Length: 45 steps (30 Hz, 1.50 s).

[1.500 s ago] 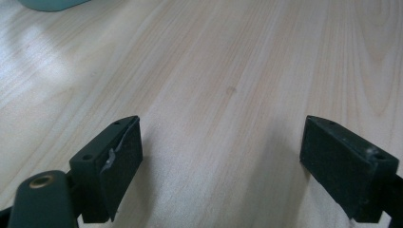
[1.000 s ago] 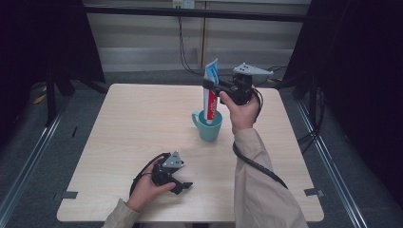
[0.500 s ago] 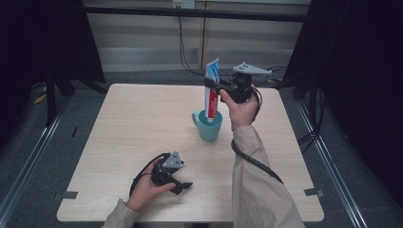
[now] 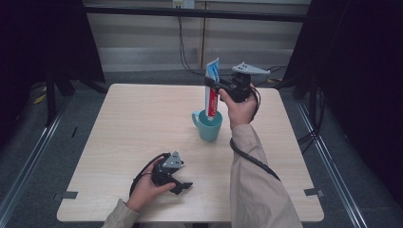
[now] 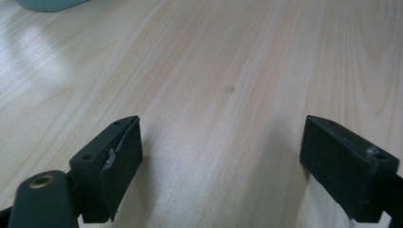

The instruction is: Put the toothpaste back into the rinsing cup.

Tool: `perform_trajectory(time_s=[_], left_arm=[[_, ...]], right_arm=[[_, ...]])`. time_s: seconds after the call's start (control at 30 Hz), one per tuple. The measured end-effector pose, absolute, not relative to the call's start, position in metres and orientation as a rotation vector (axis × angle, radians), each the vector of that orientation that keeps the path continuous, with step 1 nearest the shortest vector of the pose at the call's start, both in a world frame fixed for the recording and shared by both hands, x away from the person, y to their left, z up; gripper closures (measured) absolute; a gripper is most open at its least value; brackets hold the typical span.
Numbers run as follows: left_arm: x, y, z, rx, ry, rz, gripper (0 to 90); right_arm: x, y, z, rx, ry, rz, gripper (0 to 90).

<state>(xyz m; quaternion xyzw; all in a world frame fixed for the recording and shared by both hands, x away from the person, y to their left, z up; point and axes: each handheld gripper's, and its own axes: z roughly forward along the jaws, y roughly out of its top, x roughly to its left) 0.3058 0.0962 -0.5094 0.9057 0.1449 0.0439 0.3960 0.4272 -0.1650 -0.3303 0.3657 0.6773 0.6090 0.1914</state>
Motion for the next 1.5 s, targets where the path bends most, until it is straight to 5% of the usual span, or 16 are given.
perform_trajectory(time_s=[1.5], left_arm=[[0.305, 0.096, -0.509, 2.296, 0.362, 0.114, 14.3]], right_arm=[[0.436, -0.18, -0.393, 1.128, 1.902, 1.674, 71.4]])
